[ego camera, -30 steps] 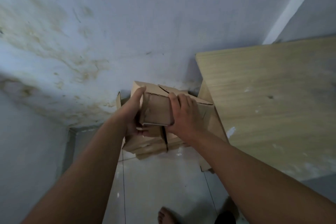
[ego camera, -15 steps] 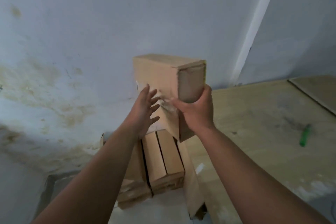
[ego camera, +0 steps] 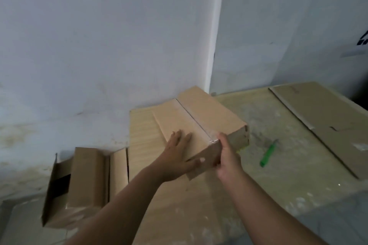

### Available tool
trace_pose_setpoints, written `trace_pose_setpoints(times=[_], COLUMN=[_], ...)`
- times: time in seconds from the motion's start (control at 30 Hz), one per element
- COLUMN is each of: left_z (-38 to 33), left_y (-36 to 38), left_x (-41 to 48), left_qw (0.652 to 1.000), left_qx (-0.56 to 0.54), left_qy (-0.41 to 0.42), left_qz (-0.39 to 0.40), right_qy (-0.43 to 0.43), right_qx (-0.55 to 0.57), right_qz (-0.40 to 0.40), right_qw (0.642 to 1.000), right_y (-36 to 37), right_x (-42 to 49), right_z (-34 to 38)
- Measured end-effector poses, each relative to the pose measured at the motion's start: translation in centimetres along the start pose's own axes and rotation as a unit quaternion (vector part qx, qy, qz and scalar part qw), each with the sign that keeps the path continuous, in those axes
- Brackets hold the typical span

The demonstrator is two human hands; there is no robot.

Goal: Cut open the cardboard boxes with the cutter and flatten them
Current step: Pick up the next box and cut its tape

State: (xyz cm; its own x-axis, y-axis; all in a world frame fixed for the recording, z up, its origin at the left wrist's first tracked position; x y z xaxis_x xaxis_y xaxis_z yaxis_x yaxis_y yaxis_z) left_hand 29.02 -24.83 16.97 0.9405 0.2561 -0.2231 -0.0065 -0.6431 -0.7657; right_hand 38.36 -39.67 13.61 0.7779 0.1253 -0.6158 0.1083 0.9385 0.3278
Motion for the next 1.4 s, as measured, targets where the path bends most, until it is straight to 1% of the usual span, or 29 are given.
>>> trace_pose_setpoints(times=[0.1,0.23,0.3,0.4,0.53,0.6,0.63,0.67,0.73,0.77,0.8,0.83,0.93,0.97,1.07,1.17,1.2,1.27,1.37,1.4], left_z=[-1.1,-1.4,-0.9,0.5,0.7,0.2,0.1,0.1,0.2,0.2,0.1,0.0,-0.7,-0.7,-0.6,-0.5,-0.5,-0.5,-0.6,-0.6], left_y=[2.9,5.3,6.1,7.2,7.8,8.0,8.1,8.2,8.2,8.2,8.3,8.3,8.4,8.5,8.4,8.1,8.1,7.9,7.6,7.4], left_x=[1.7,2.7,2.7,2.4,2.2,2.4,2.5,2.6,2.7,2.9,3.0,3.2,3.7,3.8,3.8,3.9,3.9,3.8,3.7,3.7], left_qw=[0.997,0.991,0.989,0.987,0.989,0.989,0.988,0.987,0.986,0.986,0.986,0.986,0.985,0.985,0.983,0.983,0.983,0.983,0.98,0.979], left_qx=[0.082,0.132,0.144,0.158,0.141,0.14,0.141,0.143,0.146,0.146,0.146,0.145,0.138,0.137,0.145,0.152,0.153,0.156,0.174,0.179], left_qy=[0.014,0.029,0.036,0.038,0.019,0.02,0.019,0.016,0.004,-0.002,-0.008,-0.012,-0.024,-0.026,-0.02,-0.008,-0.004,0.002,0.006,0.007], left_qz=[-0.001,0.011,0.019,0.01,-0.029,-0.05,-0.06,-0.068,-0.078,-0.081,-0.082,-0.085,-0.099,-0.1,-0.108,-0.106,-0.103,-0.098,-0.094,-0.093], right_qy=[0.054,0.095,0.128,0.169,0.182,0.176,0.161,0.129,0.029,-0.017,-0.05,-0.061,-0.071,-0.075,-0.078,-0.064,-0.061,-0.05,-0.027,-0.021], right_qx=[0.007,0.017,0.026,0.015,-0.043,-0.111,-0.15,-0.185,-0.251,-0.295,-0.346,-0.397,-0.516,-0.541,-0.589,-0.621,-0.628,-0.626,-0.614,-0.602], right_qz=[0.016,0.057,0.073,0.083,0.107,0.084,0.058,0.021,-0.081,-0.132,-0.161,-0.172,-0.16,-0.15,-0.113,-0.118,-0.127,-0.137,-0.136,-0.137], right_qw=[0.998,0.994,0.989,0.982,0.977,0.974,0.974,0.974,0.964,0.946,0.923,0.9,0.838,0.824,0.796,0.772,0.765,0.766,0.777,0.787], right_y=[-3.2,-6.0,-7.0,-8.3,-8.6,-9.4,-10.3,-11.5,-14.2,-15.6,-16.4,-16.9,-17.4,-17.2,-15.8,-15.0,-15.0,-15.0,-15.0,-14.9], right_x=[1.5,3.2,3.4,3.3,3.7,4.1,4.9,5.8,8.1,9.2,10.4,11.4,14.9,15.5,16.1,16.4,16.7,17.3,17.9,18.1], right_z=[-1.1,-2.7,-3.5,-4.2,-3.5,-2.4,-1.6,-0.4,2.9,4.7,6.3,7.5,9.6,9.9,10.2,10.4,10.4,10.6,10.7,10.7])
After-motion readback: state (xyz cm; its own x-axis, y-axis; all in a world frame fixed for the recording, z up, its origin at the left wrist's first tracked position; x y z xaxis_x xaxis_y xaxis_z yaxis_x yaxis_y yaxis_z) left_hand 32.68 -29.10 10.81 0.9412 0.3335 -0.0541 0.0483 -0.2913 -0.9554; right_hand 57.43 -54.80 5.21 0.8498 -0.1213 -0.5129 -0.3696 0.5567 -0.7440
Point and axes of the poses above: each hand's wrist, its own x-axis towards the middle knuckle, its own y-axis out of the palm, z = x × y, the point moved 6 cm from there along x, towards the middle knuckle, and after that the axes turned 2 degrees about -y, right-handed, at the moved point
